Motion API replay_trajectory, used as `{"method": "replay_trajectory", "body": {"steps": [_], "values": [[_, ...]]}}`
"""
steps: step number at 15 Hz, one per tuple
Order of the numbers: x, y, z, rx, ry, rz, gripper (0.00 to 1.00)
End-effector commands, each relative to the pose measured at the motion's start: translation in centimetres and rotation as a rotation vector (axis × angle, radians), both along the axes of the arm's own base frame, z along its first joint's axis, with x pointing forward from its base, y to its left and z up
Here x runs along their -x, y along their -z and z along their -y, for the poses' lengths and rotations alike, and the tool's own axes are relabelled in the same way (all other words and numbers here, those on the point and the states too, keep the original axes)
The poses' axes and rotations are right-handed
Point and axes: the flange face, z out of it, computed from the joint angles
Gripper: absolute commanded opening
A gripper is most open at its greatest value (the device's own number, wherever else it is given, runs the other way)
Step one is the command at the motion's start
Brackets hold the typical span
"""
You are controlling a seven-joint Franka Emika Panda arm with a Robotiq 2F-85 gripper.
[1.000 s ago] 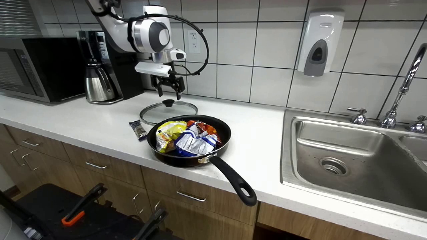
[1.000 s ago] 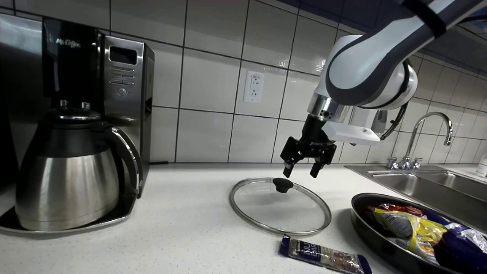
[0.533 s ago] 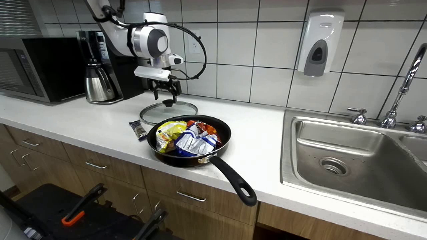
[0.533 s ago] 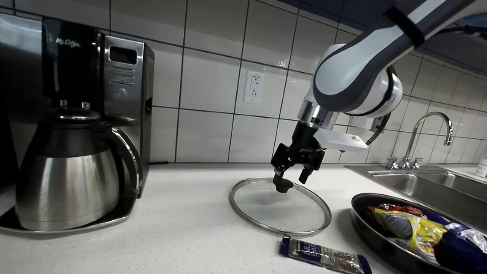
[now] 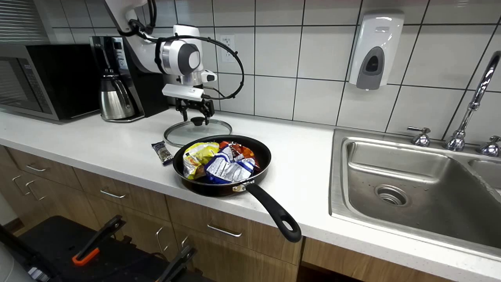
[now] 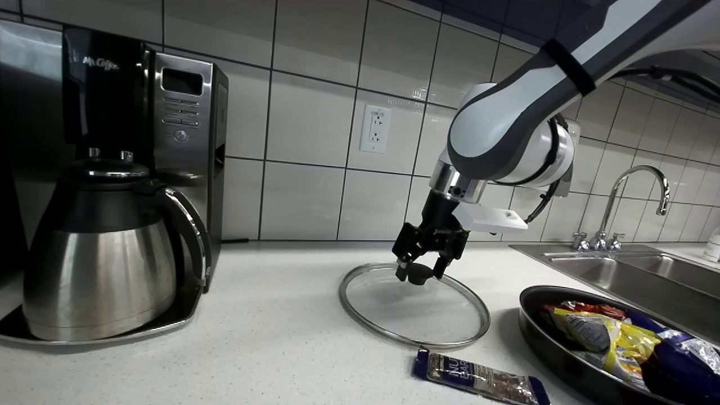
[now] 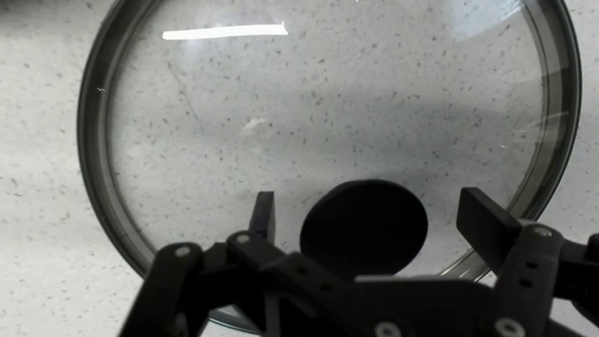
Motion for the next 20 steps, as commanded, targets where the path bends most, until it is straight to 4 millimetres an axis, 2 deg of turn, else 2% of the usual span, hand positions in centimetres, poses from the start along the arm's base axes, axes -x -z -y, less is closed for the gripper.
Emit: {"method": "replay_trajectory", "body": {"steps": [1,3,4,9,10,20], "values": [[-1.2,-0.3,-0.5,-0.005,-0.03,-0.016,1.0],[-1.4,-0.3,-0.6,-0.003,-0.031,-0.02,1.0],[-1.4,-0.3,-0.6,-0.002,-0.03,-0.02,0.82],[-1.8,-0.9,-0.2,0.011,-0.026,-0.026,0.42],[-1.7,-1.0,-0.2,0.014,-0.026,-0.027,0.39],[-2.2,-3.3,-0.1,0.041,-0.054,0.01,0.39]]}}
